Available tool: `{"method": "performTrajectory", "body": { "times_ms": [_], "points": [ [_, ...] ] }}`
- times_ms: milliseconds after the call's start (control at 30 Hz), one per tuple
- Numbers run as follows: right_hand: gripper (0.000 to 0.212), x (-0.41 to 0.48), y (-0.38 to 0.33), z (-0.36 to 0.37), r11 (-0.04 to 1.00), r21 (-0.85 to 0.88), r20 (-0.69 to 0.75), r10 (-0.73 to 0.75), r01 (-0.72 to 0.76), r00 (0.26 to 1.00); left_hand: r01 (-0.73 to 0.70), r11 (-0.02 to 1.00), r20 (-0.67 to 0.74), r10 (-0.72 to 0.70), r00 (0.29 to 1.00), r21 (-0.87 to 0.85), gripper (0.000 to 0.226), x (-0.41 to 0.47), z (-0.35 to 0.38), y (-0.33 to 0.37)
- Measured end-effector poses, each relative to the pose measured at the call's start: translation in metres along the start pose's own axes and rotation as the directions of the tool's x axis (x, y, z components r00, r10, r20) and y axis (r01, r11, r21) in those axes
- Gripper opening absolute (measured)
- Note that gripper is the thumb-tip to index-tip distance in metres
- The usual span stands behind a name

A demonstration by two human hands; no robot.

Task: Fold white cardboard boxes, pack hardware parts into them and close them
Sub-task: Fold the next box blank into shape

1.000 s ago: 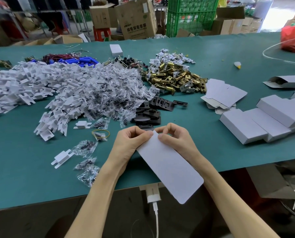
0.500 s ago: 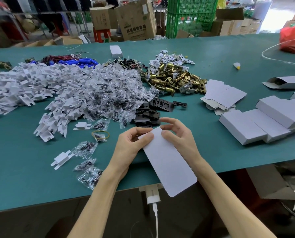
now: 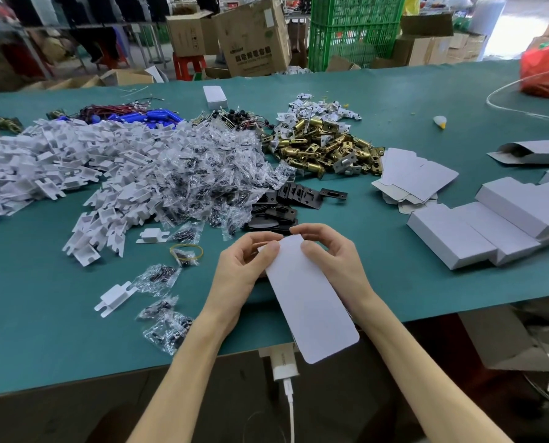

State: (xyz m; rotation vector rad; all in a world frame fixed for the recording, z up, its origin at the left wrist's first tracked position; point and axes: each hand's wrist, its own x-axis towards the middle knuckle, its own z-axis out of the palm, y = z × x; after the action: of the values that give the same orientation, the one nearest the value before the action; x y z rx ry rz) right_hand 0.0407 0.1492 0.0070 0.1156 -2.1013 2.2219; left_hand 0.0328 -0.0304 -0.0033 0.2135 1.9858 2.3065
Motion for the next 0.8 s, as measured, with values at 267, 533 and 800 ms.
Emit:
{"method": "performTrajectory", "body": {
  "times_ms": [267,533,800],
  "points": [
    [0.020,-0.0003,0.0015,-0.0008,0.999,0.034,-0.020,0.007,-0.007,1.000,0.001,0.999,-0.008,-0.001,1.000,-0.049,0.028,-0.0014,0.0006,0.0026],
    [0.023,-0.0015,0.0004,-0.0010,1.000,0.016,0.035,-0.008,0.008,0.999,0.007,0.996,-0.052,-0.011,0.999,-0.084,0.013,-0.0005,-0.0010,0.0018],
    [0.027,-0.0015,-0.0015,-0.0002,0.998,0.055,0.069,-0.011,0.007,0.998,0.063,0.986,-0.039,-0.070,0.997,-0.156,0.015,0.0039,-0.0046,0.0018]
  ]
}}
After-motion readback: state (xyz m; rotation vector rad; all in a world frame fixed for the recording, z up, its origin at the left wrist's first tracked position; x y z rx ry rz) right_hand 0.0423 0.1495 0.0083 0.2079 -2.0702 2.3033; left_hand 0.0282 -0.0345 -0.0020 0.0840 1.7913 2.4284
